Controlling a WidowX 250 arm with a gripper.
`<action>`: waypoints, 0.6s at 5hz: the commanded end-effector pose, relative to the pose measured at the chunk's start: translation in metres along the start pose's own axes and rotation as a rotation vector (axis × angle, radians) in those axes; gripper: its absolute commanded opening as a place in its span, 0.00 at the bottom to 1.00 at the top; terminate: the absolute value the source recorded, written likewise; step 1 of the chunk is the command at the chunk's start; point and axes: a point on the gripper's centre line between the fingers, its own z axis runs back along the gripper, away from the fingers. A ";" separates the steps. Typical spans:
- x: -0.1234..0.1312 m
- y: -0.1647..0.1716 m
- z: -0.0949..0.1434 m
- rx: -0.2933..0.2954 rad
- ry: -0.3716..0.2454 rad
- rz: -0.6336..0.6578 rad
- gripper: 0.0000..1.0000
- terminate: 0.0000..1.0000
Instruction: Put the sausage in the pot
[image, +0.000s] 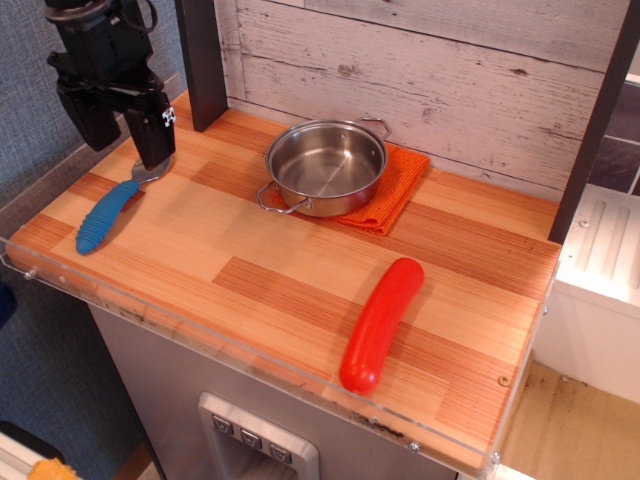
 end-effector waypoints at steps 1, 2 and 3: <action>0.000 0.000 0.000 0.000 0.000 0.000 1.00 0.00; -0.001 -0.048 -0.001 -0.011 -0.010 -0.088 1.00 0.00; -0.012 -0.098 0.002 -0.032 -0.030 -0.189 1.00 0.00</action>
